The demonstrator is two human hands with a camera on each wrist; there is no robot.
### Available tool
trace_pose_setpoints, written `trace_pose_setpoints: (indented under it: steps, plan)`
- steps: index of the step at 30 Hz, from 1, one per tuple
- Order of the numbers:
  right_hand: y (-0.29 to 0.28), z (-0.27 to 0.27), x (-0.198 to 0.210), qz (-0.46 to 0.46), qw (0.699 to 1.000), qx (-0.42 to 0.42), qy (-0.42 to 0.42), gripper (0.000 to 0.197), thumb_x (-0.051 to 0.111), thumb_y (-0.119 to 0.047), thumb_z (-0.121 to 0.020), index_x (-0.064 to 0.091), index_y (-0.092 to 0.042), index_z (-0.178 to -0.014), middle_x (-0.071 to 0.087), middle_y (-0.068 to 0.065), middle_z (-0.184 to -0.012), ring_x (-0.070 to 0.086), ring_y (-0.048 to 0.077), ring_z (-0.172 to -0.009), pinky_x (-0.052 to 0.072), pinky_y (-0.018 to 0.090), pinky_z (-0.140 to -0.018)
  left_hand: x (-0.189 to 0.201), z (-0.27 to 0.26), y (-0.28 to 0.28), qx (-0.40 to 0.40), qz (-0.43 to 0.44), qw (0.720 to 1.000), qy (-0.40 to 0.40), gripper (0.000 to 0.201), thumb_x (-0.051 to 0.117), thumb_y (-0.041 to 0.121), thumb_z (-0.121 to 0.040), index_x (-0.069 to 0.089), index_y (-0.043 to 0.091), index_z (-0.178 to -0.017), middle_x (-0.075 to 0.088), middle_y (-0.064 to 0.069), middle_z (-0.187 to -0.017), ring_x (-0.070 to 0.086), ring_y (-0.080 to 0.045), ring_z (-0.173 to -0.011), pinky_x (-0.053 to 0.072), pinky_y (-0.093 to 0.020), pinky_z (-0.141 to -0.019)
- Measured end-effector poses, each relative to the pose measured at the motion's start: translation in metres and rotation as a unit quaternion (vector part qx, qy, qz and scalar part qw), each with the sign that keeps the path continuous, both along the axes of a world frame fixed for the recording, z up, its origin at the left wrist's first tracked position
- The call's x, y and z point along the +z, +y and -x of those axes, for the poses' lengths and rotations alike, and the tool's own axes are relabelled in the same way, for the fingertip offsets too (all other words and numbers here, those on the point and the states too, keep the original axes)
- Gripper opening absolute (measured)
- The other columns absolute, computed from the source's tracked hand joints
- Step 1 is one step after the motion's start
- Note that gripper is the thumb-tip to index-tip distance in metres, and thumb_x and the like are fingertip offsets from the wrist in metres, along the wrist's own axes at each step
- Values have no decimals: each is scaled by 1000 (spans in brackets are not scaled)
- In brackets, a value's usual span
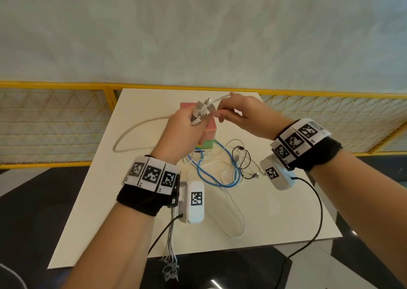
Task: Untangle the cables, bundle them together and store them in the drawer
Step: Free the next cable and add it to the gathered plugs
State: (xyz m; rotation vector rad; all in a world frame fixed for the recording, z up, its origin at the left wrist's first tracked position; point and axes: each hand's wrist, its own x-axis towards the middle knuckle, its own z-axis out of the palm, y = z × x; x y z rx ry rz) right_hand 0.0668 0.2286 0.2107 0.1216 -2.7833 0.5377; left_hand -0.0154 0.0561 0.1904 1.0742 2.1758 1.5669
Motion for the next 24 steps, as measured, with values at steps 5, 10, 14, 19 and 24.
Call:
trace_pose_setpoints:
  steps: [5,10,14,19,24]
  plan:
    - [18,-30,-19,45,989,-110,-91,32,32,-29,-101,55,-13,-87,60,-1,-80,58,10,-78,40,21,-70,18,12,-21,88,-148,985,-26,34,54,38,-97,56,17,-70,51,11,-47,45,-4,-41,36,-23,-53]
    - [18,-47,-30,47,975,-171,-131,35,29,-37,-100,54,-18,-84,53,-4,-67,61,15,-62,49,28,-64,27,-5,-27,60,-137,989,14,38,56,36,-97,50,17,-64,48,7,-39,44,-4,-39,38,-15,-51]
    - [6,-54,-30,93,945,-232,-211,31,32,-36,-100,59,-21,-101,56,3,-72,62,16,-60,57,30,-48,25,-28,-19,-12,-114,993,41,37,58,19,-96,48,19,-60,46,5,-41,45,-12,-43,45,-25,-56]
    - [-21,-72,-25,193,964,-147,-111,33,53,-18,-94,49,-25,-126,66,1,-92,68,18,-83,58,34,-49,20,-39,-10,-30,-54,997,53,39,56,10,-95,46,25,-60,48,3,-49,46,-2,-38,39,-14,-45]
    - [-59,-94,2,232,962,-136,-46,32,52,-22,-95,47,-21,-127,68,3,-78,71,16,-65,54,37,-43,7,-57,-8,-70,-9,997,35,5,64,18,-92,65,14,-89,53,8,-58,44,-1,-43,36,-14,-44]
